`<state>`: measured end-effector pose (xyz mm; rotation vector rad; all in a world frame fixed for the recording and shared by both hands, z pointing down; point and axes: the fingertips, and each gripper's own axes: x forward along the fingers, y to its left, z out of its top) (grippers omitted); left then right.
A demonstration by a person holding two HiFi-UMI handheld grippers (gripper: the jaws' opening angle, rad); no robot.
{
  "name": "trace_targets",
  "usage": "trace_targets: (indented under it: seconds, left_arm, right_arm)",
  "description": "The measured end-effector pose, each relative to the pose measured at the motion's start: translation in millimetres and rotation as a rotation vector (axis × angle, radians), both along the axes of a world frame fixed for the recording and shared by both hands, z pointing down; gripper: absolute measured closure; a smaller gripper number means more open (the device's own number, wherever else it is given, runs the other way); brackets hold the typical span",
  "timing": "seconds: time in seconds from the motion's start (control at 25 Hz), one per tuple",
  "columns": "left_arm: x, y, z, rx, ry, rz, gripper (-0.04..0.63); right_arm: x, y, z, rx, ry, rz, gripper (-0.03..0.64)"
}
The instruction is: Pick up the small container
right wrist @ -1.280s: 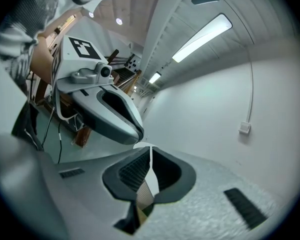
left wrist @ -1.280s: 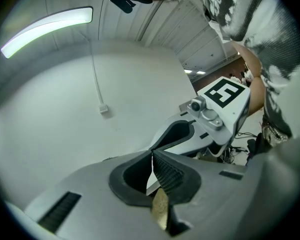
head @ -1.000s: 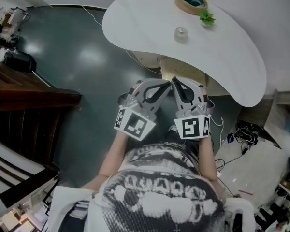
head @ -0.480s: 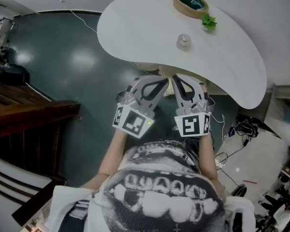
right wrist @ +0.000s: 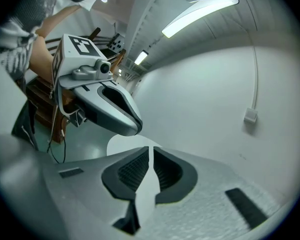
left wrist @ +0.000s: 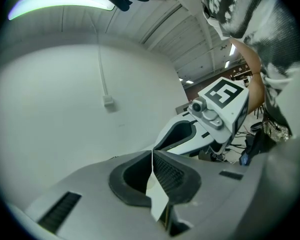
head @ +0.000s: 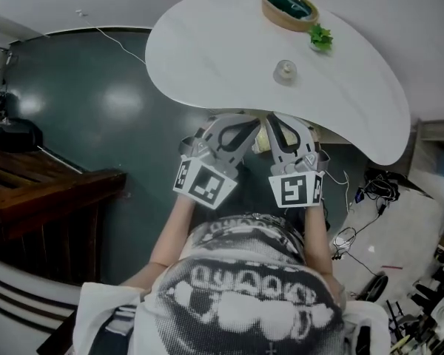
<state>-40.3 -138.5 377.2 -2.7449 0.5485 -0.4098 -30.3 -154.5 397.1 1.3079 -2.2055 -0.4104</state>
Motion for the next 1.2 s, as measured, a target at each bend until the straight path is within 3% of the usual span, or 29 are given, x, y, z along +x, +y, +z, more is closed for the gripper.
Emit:
trace_targets:
  seconds: [0.52, 1.2]
  left_arm:
    - [9, -12, 2, -0.021, 0.030, 0.054, 0.589]
    - [50, -47, 16, -0.047, 0.001, -0.073, 0.589]
  right_arm:
    - [9, -8, 7, -0.034, 0.018, 0.051, 0.583]
    - [68, -46, 47, -0.113, -0.022, -0.036, 0.568]
